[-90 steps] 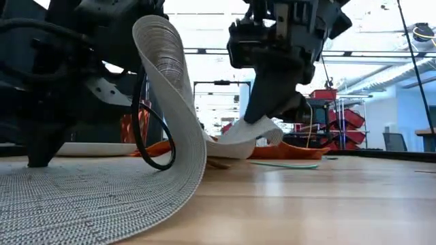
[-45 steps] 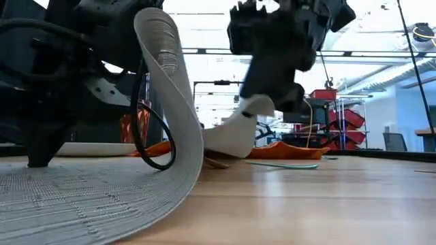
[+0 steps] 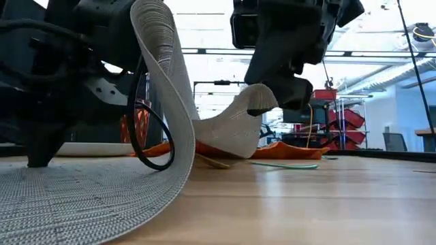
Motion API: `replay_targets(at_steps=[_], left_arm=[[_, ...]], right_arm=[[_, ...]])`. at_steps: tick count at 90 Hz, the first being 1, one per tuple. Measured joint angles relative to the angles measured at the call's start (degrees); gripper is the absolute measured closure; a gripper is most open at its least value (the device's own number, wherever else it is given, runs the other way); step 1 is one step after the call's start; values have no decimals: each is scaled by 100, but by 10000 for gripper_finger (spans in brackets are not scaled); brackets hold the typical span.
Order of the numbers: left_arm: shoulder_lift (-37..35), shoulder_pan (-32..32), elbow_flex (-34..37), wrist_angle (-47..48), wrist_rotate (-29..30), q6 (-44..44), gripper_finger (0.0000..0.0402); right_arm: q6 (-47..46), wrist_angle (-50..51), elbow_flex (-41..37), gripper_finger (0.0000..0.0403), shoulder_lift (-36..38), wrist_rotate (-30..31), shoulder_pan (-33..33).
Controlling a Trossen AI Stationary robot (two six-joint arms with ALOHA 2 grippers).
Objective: Set table place
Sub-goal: Move the grey placemat
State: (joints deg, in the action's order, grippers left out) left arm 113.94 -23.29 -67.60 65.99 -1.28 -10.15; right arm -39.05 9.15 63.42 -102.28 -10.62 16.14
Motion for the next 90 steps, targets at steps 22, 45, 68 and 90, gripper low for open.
replay_targets(at_steps=[22,45,68,90], left_arm=[[-35,-88,253,-9,-261,-142,402],[-25,-144,503,299,-589,-154,402],[-27,-160,707,343,-680,-154,402],[-27,-153,707,338,-618,-156,402]], right_arm=[[79,182,0,211,0,11,-4],[190,490,-2,211,76,12,-74],[522,1018,-4,211,655,854,-76],[598,1359,-4,211,1313,1796,-79]])
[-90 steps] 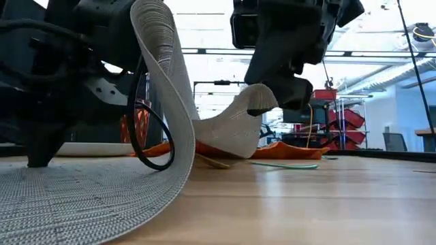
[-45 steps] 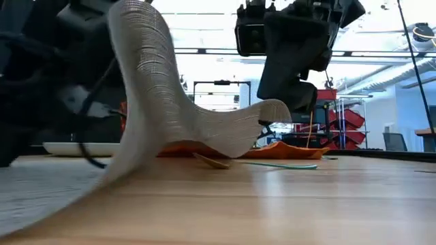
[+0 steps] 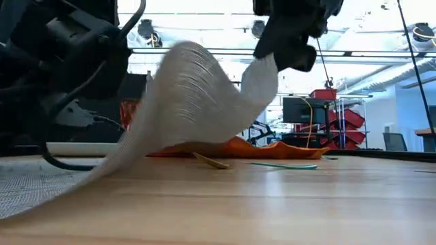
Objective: Set table place
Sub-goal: Move the grey placemat
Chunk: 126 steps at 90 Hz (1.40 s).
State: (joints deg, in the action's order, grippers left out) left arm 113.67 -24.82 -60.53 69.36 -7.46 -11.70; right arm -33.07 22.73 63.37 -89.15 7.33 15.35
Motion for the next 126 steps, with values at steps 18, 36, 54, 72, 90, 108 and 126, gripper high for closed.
replay_targets(at_steps=[18,36,54,72,90,108,126], left_arm=[[0,0,0,-2,38,0,402],[0,-1,0,-4,69,0,402],[-1,0,2,-26,92,-4,402],[-2,2,2,-28,92,-17,402],[-2,4,2,-35,95,-17,402],[-2,4,2,-37,108,-10,402],[-2,4,2,-39,136,0,402]], right_arm=[[-84,490,0,211,86,192,21],[-122,1035,0,211,196,381,41],[-116,1536,0,211,615,888,-41],[-107,1660,0,211,887,947,-42],[-128,1695,0,211,750,796,-42],[58,1209,-63,211,207,-436,17],[-227,651,-63,211,112,-1013,426]])
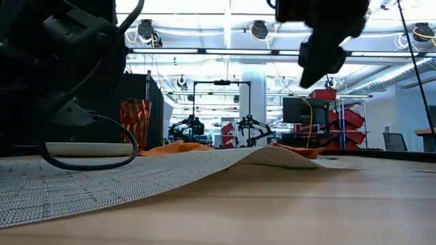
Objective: Set table place
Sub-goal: Move the grey placemat
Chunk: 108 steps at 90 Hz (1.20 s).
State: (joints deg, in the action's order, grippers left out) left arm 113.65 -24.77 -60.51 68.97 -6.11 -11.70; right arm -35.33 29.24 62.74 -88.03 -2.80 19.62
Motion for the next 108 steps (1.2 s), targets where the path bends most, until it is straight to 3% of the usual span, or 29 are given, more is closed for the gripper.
replay_targets(at_steps=[21,47,88,108], left_arm=[[0,2,0,2,15,0,402],[0,4,-2,2,20,0,402],[0,4,-4,2,31,0,402],[0,4,-4,4,33,0,402]], right_arm=[[-273,-867,7,211,-322,-747,338],[-472,-1987,0,211,-1575,-1843,496],[-294,-2208,9,211,-2354,-1556,277],[-313,-3381,-3,211,-2603,-1938,166]])
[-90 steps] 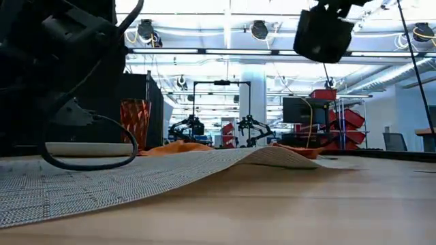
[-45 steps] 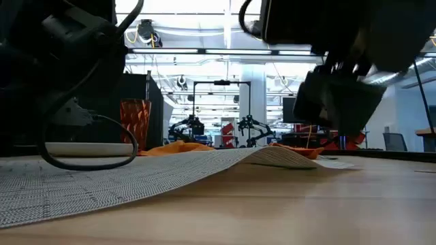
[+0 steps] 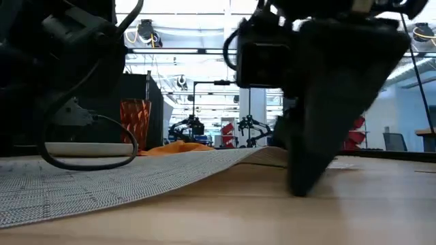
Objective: Set table place
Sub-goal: Move the grey placemat
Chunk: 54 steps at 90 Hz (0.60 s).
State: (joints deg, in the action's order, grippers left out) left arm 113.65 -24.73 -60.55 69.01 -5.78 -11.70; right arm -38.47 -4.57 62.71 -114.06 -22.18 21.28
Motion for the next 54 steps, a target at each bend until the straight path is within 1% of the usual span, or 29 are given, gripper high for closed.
replay_targets(at_steps=[9,14,20,27,34,38,46,54], left_arm=[[0,0,0,-1,0,0,402],[0,0,0,1,2,-2,402],[0,-4,0,-1,2,-40,402],[0,-4,0,-1,7,-48,402],[0,-4,0,-3,7,-48,402],[0,-6,0,-4,12,-42,402],[0,-4,0,-4,17,-7,402],[0,-4,0,-4,20,2,402]], right_arm=[[-21,-303,9,211,23,-408,-104],[3,-113,9,211,30,-405,-167],[-29,537,3,211,65,-114,-253],[-23,1073,37,216,135,279,-277],[14,1298,49,227,137,430,-260],[21,1338,49,234,139,621,-212],[74,1494,113,251,141,1160,-90],[271,1794,239,268,131,1868,27]])
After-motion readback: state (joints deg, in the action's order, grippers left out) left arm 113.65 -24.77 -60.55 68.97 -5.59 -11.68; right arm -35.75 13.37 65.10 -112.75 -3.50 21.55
